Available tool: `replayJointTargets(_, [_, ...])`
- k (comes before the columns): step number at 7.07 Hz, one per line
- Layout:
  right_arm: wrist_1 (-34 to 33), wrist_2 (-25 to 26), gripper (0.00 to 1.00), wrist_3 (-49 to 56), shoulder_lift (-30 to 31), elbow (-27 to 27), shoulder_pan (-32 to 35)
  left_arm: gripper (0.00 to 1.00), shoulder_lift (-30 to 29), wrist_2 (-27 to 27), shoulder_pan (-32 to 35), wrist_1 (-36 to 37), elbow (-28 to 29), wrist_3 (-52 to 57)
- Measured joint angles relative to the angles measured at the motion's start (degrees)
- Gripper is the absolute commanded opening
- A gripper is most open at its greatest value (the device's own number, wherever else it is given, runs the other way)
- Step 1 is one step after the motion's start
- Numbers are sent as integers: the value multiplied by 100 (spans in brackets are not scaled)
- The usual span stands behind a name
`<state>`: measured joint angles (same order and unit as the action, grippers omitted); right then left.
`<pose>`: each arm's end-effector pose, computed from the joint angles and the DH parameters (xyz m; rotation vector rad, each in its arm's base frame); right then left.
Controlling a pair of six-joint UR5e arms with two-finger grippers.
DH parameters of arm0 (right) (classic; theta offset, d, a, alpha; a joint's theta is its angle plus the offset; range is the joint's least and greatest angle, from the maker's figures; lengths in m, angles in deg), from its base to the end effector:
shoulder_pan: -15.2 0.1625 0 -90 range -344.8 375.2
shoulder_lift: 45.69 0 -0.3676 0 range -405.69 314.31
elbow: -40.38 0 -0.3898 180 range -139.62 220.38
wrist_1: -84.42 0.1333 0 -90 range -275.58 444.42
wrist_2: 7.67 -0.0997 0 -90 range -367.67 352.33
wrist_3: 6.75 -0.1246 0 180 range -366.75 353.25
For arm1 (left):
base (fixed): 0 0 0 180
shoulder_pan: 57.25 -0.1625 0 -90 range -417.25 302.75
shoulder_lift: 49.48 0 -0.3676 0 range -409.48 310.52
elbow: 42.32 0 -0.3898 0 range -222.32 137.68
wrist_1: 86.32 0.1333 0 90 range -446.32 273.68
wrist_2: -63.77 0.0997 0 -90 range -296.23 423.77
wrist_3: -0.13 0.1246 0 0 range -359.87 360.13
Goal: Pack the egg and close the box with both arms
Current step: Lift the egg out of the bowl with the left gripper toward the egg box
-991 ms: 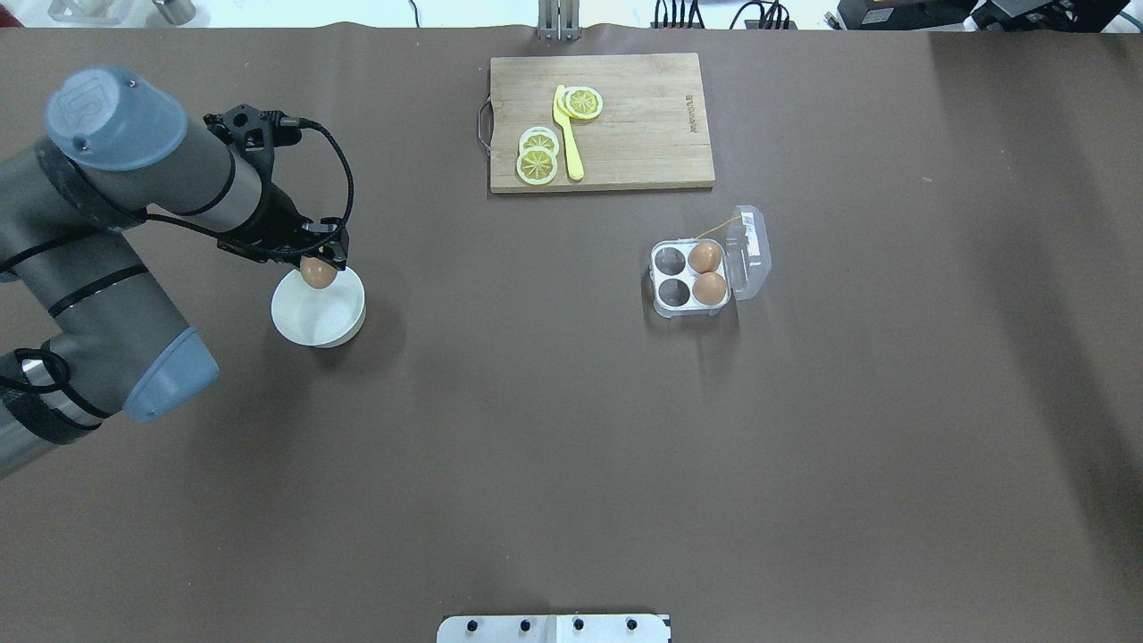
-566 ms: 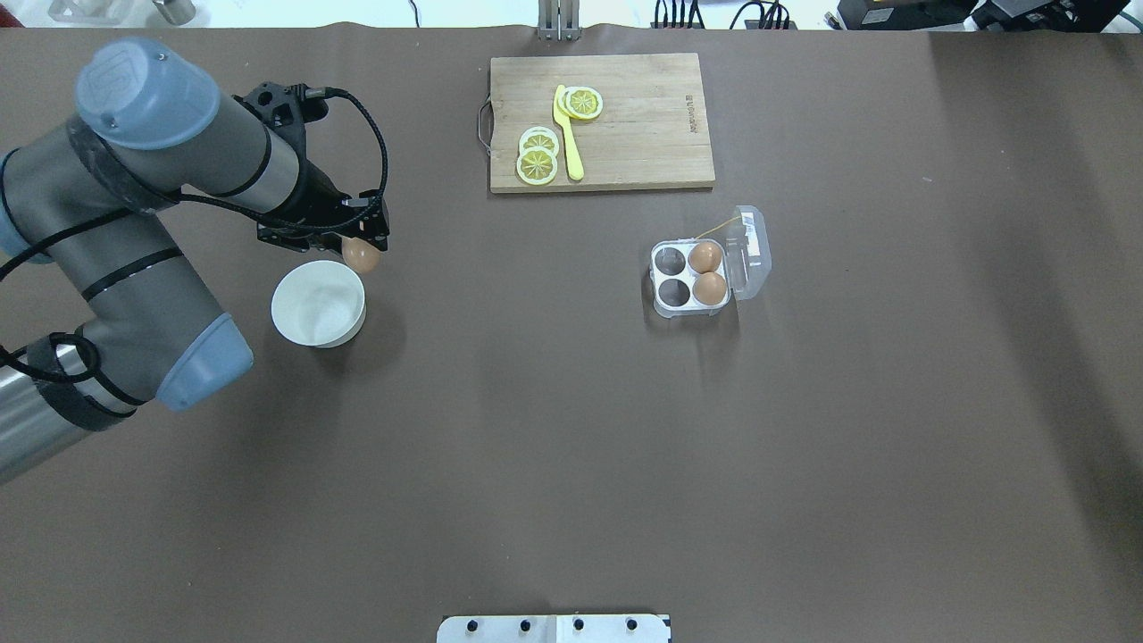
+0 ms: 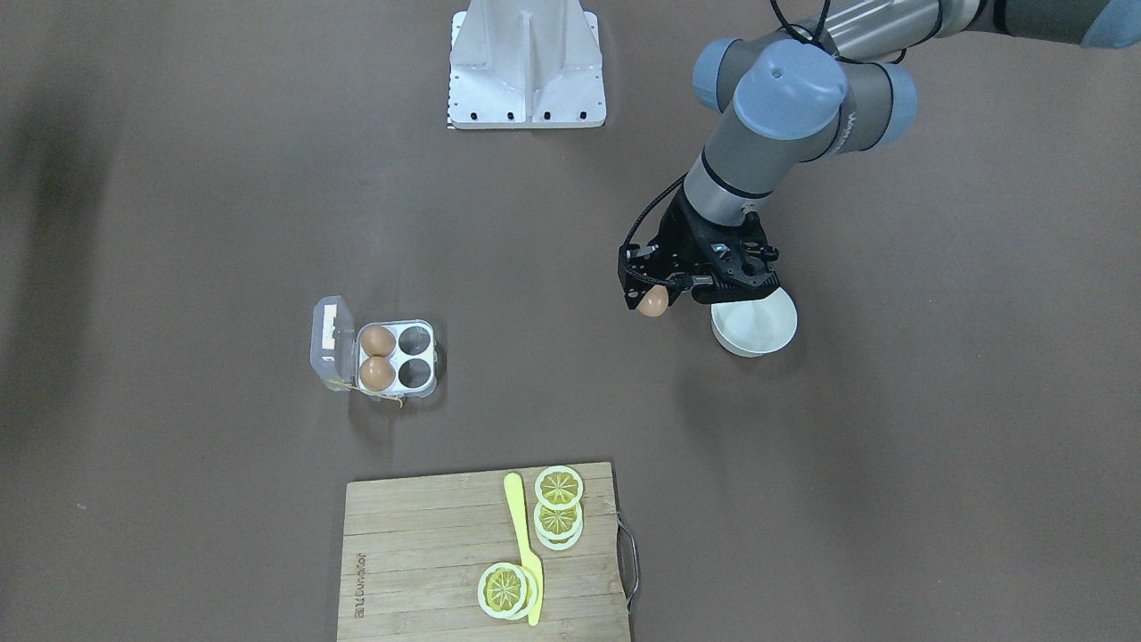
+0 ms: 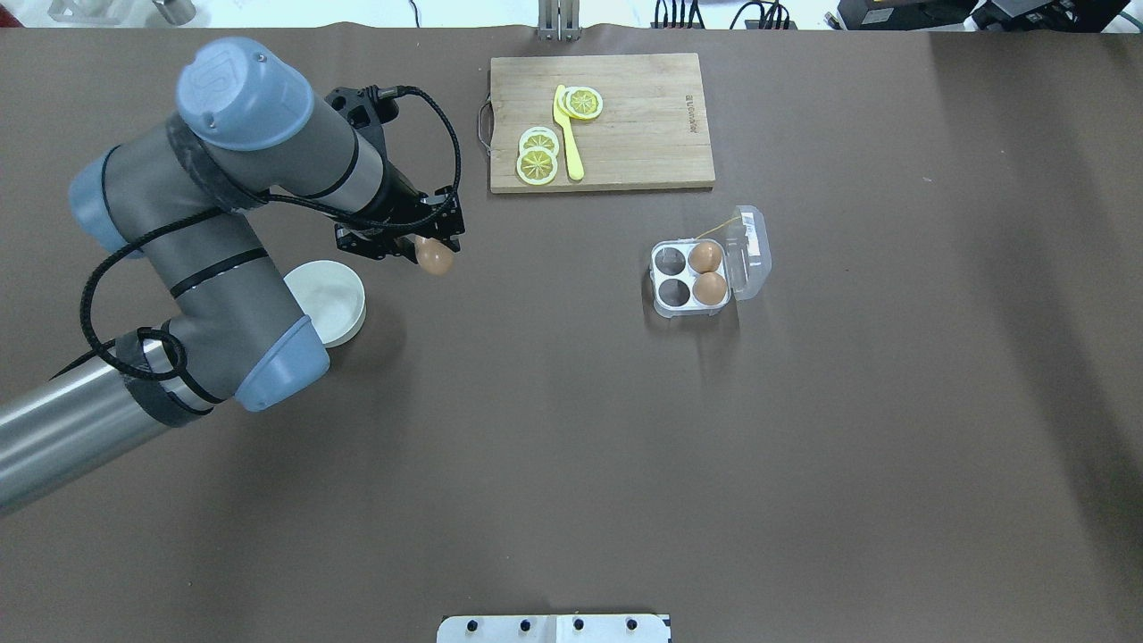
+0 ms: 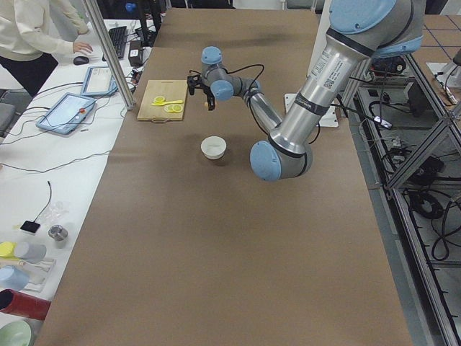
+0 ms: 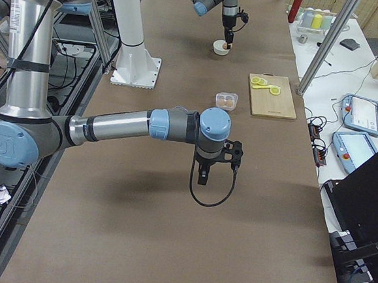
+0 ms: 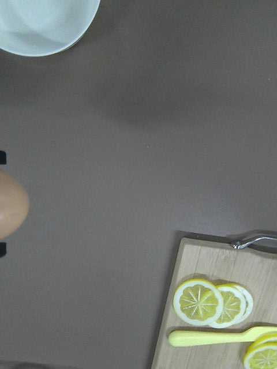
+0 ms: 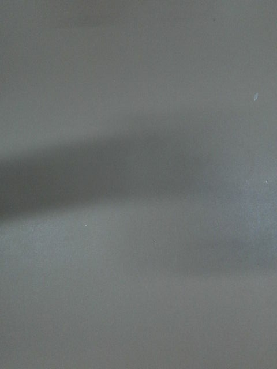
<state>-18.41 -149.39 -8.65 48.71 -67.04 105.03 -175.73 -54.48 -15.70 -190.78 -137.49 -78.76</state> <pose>0.0342 -0.4516 0.5181 -0.0132 -0.9026 0.0266 0.4420 -0.4910 0.1801 0.0175 1.0567 -0.2408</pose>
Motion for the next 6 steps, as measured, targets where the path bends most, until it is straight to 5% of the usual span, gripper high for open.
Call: replayJointTargets(6, [0, -4, 100, -12, -19, -13, 0, 0, -1231, 1028, -672, -1107, 1500, -1070])
